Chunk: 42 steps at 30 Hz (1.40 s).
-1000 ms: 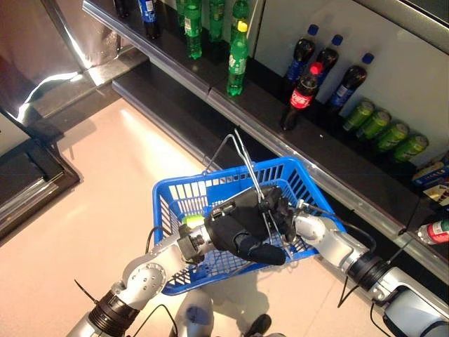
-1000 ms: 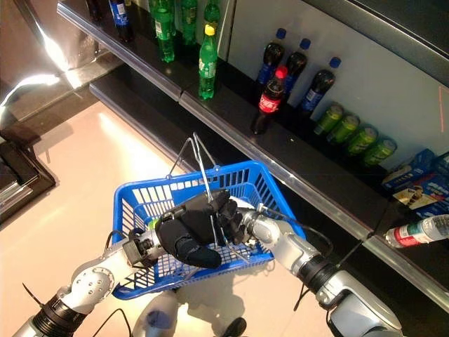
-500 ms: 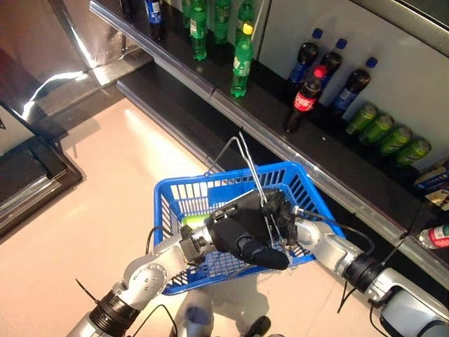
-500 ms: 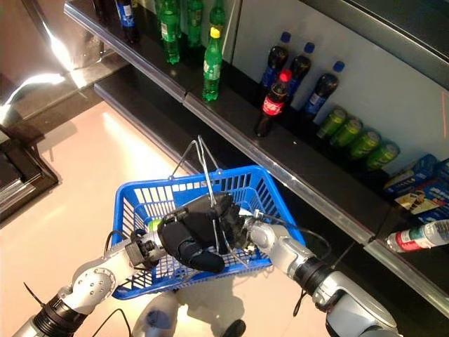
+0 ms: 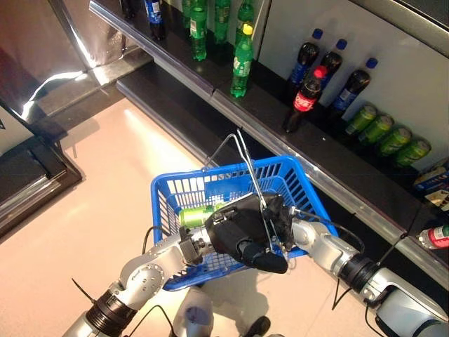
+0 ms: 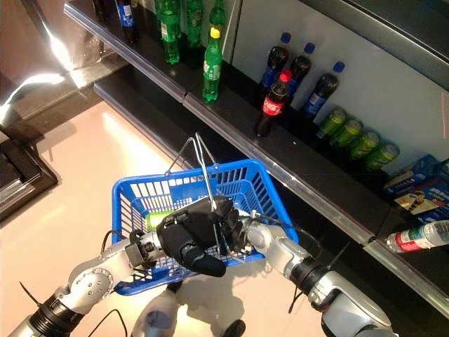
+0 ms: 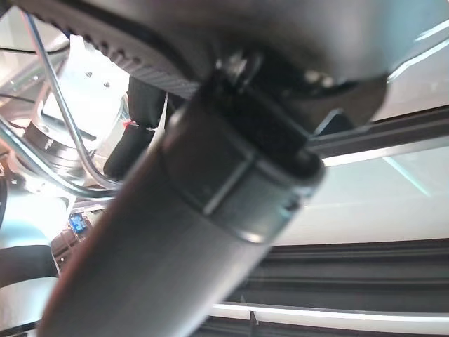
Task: Pick up the drink and place into the basket.
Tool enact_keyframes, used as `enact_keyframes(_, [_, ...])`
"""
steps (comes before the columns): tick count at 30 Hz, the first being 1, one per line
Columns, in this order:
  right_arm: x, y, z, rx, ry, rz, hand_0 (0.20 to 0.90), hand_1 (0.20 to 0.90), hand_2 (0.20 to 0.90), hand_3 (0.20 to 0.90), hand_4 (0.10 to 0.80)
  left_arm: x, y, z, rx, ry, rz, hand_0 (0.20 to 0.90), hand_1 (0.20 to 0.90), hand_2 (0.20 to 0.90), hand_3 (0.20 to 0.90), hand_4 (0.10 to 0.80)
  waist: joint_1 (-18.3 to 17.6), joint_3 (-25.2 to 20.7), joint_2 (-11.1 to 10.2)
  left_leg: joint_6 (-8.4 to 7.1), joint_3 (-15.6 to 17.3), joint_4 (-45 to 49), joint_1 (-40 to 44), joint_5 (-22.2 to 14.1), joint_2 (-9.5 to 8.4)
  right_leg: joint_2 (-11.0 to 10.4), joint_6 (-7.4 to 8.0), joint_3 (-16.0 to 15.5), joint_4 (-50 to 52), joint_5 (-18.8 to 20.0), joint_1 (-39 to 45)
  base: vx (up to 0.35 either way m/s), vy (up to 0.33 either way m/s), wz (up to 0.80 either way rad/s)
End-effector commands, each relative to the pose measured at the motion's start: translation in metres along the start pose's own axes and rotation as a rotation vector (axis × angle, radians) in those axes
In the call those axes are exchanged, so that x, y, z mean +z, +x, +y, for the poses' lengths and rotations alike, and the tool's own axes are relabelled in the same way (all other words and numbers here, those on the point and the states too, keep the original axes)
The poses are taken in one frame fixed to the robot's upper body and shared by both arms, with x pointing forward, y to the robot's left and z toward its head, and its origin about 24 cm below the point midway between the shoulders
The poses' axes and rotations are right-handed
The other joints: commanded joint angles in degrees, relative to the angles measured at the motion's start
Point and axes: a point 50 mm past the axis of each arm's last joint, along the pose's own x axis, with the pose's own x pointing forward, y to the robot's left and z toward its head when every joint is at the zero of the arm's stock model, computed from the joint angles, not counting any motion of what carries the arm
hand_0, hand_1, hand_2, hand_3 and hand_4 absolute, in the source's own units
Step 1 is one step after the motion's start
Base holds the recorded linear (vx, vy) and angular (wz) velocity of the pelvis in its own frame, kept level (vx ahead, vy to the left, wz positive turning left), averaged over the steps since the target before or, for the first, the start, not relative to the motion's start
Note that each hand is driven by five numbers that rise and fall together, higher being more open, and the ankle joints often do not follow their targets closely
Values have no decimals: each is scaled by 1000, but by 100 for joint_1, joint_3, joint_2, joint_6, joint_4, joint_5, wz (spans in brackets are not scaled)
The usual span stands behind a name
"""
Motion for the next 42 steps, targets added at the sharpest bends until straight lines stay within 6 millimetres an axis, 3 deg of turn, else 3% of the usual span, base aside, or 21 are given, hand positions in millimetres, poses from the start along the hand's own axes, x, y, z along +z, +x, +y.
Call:
enact_keyframes(1, [37, 7, -31, -109, -82, -146, 900, 900, 900, 900, 800, 58, 55, -103, -784, 134, -376, 300, 300, 300, 200, 100, 17, -1245, -34, 102, -341, -128, -127, 18, -310, 302, -343, -9, 445, -383, 128, 0, 0, 0])
enact_keyframes(12, [35, 5, -33, -129, -74, -140, 900, 900, 900, 900, 800, 59, 55, -102, -768, 132, -391, 300, 300, 300, 200, 100, 5, -1254, -25, 105, -339, -128, -135, 20, -312, 312, -353, -1, 442, -384, 113, 0, 0, 0])
enact_keyframes(18, [36, -1, -46, -204, -36, -158, 900, 900, 900, 900, 800, 63, 53, -96, -695, 140, -423, 300, 300, 300, 200, 100, -13, -1237, -36, 104, -316, -128, -124, 20, -303, 330, -367, 24, 440, -381, 115, 0, 0, 0])
enact_keyframes(28, [33, -32, -75, -418, 113, -244, 900, 900, 900, 900, 800, 71, 34, -66, -423, 151, -515, 300, 300, 300, 200, 100, -120, -1254, 8, 135, -206, -128, -86, 0, -291, 324, -361, 116, 436, -381, 125, 0, 0, 0])
enact_keyframes(42, [14, -79, -85, -710, 312, -326, 900, 900, 900, 900, 800, 84, -1, -35, -123, 236, -620, 300, 300, 300, 200, 100, -506, -1349, 197, 163, 95, -128, -49, -38, -232, 257, -282, 369, 371, -323, 78, -13, 15, -7])
